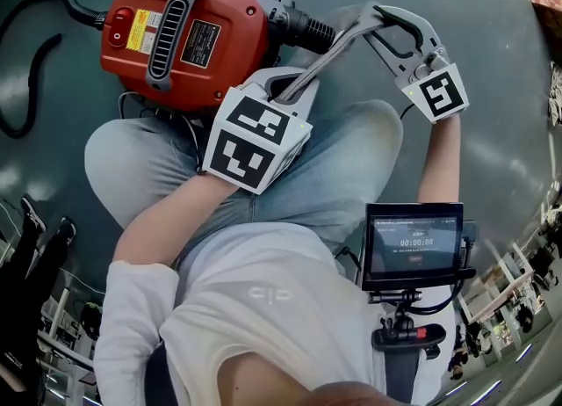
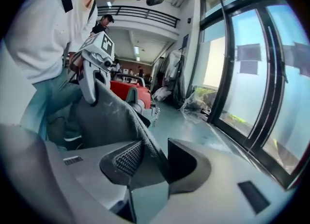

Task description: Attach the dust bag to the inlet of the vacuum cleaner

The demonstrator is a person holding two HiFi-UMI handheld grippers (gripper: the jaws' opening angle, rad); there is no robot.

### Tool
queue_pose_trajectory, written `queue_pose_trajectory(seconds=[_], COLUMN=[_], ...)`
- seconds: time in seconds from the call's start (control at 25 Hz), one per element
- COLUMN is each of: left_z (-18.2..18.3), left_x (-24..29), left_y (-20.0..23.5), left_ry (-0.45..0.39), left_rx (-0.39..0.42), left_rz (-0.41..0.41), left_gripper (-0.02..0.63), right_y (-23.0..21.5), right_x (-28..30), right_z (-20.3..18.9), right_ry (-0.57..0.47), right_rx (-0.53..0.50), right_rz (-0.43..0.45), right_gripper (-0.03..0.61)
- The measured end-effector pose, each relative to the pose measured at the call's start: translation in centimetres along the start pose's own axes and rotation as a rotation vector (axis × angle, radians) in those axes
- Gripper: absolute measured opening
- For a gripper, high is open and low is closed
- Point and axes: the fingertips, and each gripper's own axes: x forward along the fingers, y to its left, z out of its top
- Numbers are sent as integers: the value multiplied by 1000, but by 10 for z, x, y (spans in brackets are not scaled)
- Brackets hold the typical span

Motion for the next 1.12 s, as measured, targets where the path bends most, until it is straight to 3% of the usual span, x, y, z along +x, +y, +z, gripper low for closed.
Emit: queue_pose_trajectory(seconds=[0.12, 0.28, 0.36, 0.48, 0.56, 0.64, 0.68, 0.84, 0.92, 1.04, 1.12], left_z=[-11, -12, -14, -13, -13, -14, -14, -15, -15, -17, -18], left_x=[-4, -10, -6, -1, -1, 0, 0, 2, 2, 4, 4], left_y=[0, 7, 7, 9, 11, 12, 12, 14, 15, 18, 19], left_ry=[6, -52, -78, -108, -118, -121, -122, -129, -133, -136, -135], left_rx=[57, 61, -32, -187, -254, -284, -295, -330, -348, -352, -340], left_rz=[54, 118, 87, 38, 22, 14, 8, -7, -13, -16, -11], left_gripper=[15, 15, 15, 15, 15, 15, 15, 15, 15, 15, 15], right_y=[5, 3, 3, 3, 1, -3, -7, -34, -32, 24, 62], right_x=[15, 28, 34, 37, 34, 26, 20, -12, -31, -32, -9], right_z=[5, 21, 21, 15, 15, 24, 31, 48, 46, 17, -6], right_ry=[20, 2, -11, 71, 128, 125, 110, 58, -3, -44, -16], right_rx=[-127, -223, -157, -95, -63, -25, -19, -10, 87, 225, 220], right_rz=[85, 66, 101, 187, 266, 340, 354, 289, 236, 237, 225], right_gripper=[138, 140, 140, 145, 218, 350, 377, 376, 376, 376, 376])
